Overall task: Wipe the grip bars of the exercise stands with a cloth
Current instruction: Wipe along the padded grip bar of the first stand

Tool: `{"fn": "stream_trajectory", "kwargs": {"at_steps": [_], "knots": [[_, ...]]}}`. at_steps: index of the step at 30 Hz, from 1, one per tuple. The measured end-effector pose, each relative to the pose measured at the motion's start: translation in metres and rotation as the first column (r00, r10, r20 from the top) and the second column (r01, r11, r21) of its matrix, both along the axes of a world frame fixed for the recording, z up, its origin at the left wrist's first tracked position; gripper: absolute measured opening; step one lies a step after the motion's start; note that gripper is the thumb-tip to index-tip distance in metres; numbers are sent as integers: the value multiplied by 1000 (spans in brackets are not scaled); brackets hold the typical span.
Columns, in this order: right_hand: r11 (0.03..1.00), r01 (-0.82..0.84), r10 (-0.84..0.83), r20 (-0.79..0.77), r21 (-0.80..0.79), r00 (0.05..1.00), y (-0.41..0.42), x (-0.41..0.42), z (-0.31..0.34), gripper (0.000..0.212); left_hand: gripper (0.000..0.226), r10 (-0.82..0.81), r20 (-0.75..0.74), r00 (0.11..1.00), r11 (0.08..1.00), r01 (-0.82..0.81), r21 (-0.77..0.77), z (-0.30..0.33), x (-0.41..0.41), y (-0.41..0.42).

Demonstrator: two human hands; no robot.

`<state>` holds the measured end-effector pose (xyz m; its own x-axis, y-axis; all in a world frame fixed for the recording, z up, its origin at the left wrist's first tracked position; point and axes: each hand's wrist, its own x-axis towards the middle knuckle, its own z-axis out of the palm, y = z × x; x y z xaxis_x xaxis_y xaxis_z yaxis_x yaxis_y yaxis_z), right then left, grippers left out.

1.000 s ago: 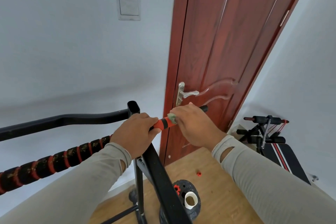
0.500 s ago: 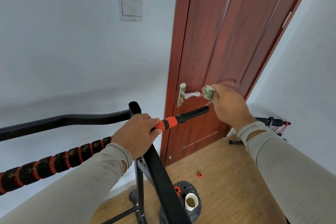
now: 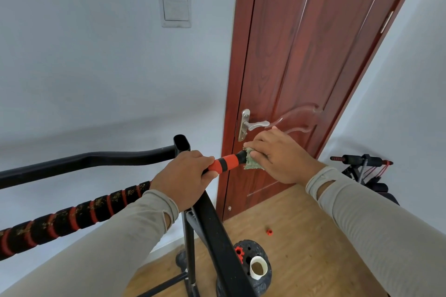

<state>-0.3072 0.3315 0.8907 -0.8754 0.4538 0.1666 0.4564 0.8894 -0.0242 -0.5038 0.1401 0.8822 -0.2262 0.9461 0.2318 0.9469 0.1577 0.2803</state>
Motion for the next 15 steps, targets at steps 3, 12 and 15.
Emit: {"fn": "stream_trajectory", "kwargs": {"at_steps": [3,12,15], "knots": [[1000,-23,23,-47,5,999,3,4,-8,39,43,-7,-2,1000,1000,7,8,-1,-1,0],[978,207,-204,78,-33,976,40,0,12,22,44,-12,-40,999,1000,11,-7,-3,-1,-1],[969,247,-245,112,-4,963,37,-6,18,22,46,-8,-24,1000,1000,8,-4,-4,-2,0]]}}
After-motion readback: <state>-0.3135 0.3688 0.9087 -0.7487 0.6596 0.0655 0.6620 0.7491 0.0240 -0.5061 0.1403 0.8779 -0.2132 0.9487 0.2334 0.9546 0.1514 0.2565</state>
